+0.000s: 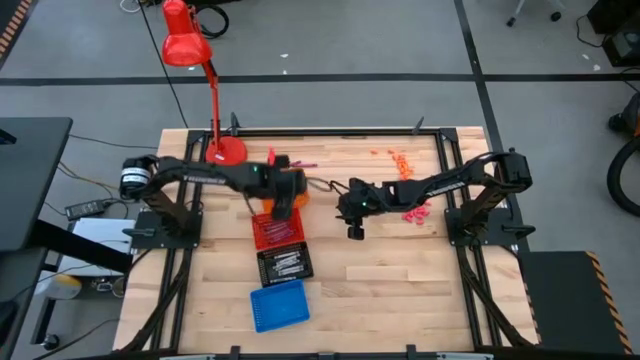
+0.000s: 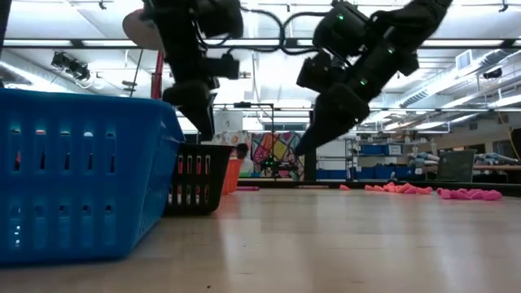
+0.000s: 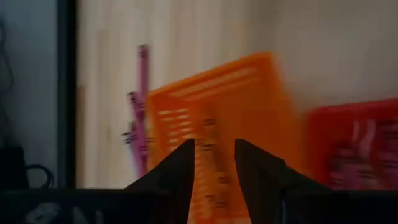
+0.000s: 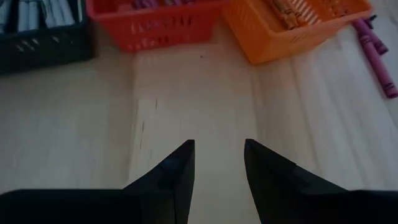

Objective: Sort crayons
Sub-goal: Put the black crayon into the black basket

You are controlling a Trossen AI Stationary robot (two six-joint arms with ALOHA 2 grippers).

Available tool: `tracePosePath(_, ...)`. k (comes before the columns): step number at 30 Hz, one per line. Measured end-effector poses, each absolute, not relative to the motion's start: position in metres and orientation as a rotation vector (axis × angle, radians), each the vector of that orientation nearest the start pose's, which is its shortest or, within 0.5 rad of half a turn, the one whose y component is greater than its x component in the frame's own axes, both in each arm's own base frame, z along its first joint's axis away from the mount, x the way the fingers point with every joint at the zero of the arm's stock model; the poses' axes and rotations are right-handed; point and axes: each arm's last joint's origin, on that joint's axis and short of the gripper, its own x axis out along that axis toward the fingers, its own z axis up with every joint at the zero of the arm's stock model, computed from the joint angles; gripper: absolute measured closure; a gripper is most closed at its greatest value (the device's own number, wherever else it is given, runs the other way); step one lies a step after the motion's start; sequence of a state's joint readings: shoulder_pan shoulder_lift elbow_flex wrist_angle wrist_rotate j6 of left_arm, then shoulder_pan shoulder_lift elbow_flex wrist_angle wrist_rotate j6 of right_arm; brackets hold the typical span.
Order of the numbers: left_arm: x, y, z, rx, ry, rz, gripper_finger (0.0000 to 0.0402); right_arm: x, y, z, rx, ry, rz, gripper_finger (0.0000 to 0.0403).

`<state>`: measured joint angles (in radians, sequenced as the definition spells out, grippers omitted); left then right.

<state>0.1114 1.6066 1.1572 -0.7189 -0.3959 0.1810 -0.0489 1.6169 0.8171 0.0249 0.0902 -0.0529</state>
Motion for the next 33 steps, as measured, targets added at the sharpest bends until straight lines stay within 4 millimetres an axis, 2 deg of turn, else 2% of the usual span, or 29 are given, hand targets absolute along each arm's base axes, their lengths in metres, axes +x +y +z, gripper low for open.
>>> tracePosePath(4, 0.305, 0.081, 0.229, 0.298, 1.222, 0.383, 0.0276, 0.310, -0.018, 0.159, -0.091, 0.786, -0.123, 0.0260)
tracePosePath(10, 0.292, 0.131, 0.228, 0.114, 1.177, 0.349, 0.0276, 0.309, -0.015, 0.157, -0.099, 0.785, -0.114, 0.0260)
tracePosePath(15, 0.276, 0.165, 0.228, 0.067, 1.160, 0.392, 0.0276, 0.309, -0.010, 0.157, -0.112, 0.782, -0.094, 0.0260)
tracePosePath(18, 0.268, 0.182, 0.221, -0.001, 1.105, 0.381, 0.0276, 0.310, -0.007, 0.158, -0.115, 0.768, -0.087, 0.0260)
tracePosePath(25, 0.240, 0.203, 0.187, -0.023, 1.101, 0.432, 0.0276, 0.311, -0.005, 0.159, -0.121, 0.760, -0.078, 0.0260)
tracePosePath(33, 0.222, 0.205, 0.158, -0.029, 1.046, 0.427, 0.0276, 0.312, -0.005, 0.161, -0.120, 0.736, -0.080, 0.0260)
